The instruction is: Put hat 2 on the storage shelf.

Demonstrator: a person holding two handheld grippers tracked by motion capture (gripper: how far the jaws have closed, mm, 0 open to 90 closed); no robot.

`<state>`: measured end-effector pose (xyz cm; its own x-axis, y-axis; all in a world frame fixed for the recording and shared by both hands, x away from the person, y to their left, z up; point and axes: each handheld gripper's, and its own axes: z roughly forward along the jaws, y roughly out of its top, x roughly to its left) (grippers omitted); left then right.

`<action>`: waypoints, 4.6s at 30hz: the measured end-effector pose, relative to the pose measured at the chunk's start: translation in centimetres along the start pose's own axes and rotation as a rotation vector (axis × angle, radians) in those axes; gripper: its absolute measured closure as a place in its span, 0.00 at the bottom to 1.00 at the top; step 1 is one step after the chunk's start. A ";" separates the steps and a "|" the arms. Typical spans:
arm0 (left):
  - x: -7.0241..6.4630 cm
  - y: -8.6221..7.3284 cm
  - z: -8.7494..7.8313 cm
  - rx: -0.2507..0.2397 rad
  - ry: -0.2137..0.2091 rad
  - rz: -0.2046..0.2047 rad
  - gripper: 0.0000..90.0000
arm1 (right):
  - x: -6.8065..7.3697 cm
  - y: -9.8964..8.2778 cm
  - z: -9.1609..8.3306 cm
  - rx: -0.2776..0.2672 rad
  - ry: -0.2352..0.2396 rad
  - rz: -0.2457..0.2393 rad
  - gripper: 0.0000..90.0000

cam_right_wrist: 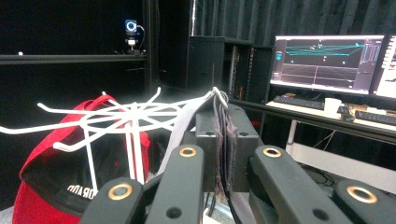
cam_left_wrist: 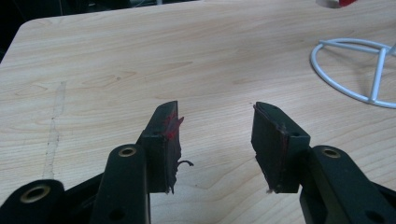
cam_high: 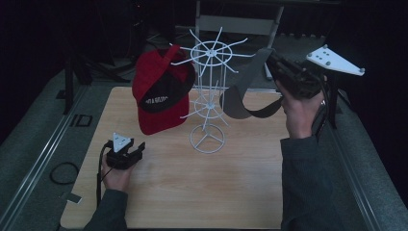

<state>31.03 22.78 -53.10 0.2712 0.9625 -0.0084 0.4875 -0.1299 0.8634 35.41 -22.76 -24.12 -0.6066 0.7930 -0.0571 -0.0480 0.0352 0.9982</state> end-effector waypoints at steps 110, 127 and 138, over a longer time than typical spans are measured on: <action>-0.1 0.0 0.0 -0.004 -0.004 -0.004 0.58 | -2.9 -4.2 5.2 0.154 0.020 0.170 0.79; -0.1 0.0 0.1 0.001 -0.004 -0.001 0.58 | -3.8 -4.9 3.2 0.118 0.034 0.199 0.58; -0.2 0.0 0.1 0.003 -0.008 0.002 0.58 | -4.6 -5.8 1.8 0.117 0.031 0.192 0.50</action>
<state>31.08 22.59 -53.18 0.2785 0.9604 -0.0110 0.4898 -0.1322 0.8618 39.90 -25.57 -29.64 -0.6203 0.7727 0.1350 0.1616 -0.0426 0.9859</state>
